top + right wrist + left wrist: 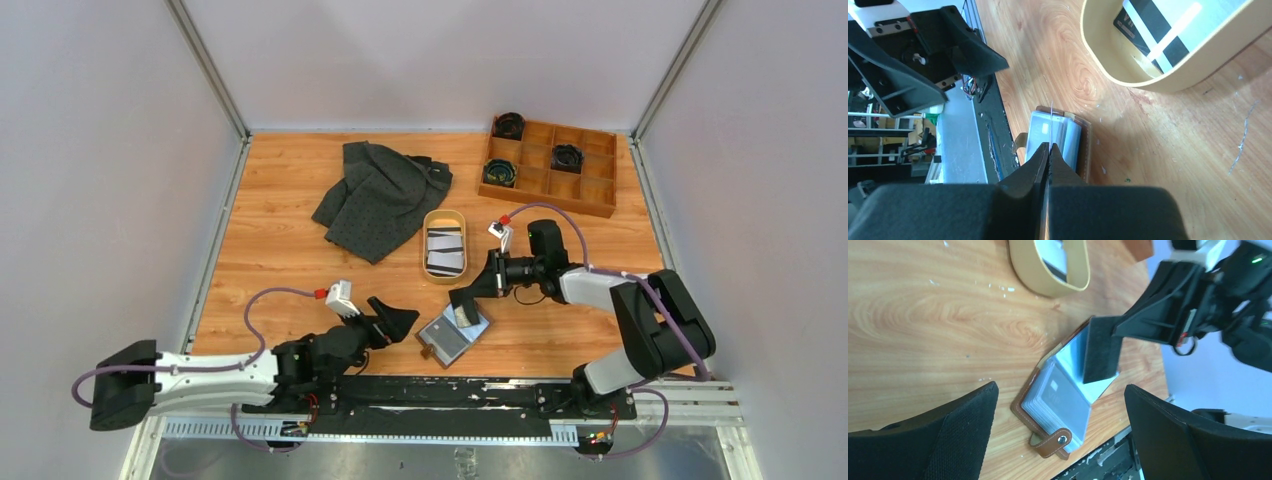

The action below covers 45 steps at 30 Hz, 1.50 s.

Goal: Put the credit cards into the card holder
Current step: Insert the credit card into the card holder.

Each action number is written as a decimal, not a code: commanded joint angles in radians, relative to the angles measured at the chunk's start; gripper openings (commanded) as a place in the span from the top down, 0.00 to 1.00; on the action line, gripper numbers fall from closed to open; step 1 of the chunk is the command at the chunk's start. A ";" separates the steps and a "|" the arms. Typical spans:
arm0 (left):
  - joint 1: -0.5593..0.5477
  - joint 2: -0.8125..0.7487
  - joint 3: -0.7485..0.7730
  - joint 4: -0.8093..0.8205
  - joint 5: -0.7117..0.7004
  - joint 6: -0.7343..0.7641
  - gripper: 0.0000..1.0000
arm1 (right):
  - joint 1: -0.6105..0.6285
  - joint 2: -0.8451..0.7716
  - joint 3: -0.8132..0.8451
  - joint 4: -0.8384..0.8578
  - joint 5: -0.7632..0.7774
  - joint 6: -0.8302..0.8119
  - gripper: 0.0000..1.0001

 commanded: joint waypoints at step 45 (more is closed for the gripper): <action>0.005 0.509 0.146 -0.103 0.164 -0.318 0.48 | -0.039 0.104 -0.010 -0.005 -0.036 0.029 1.00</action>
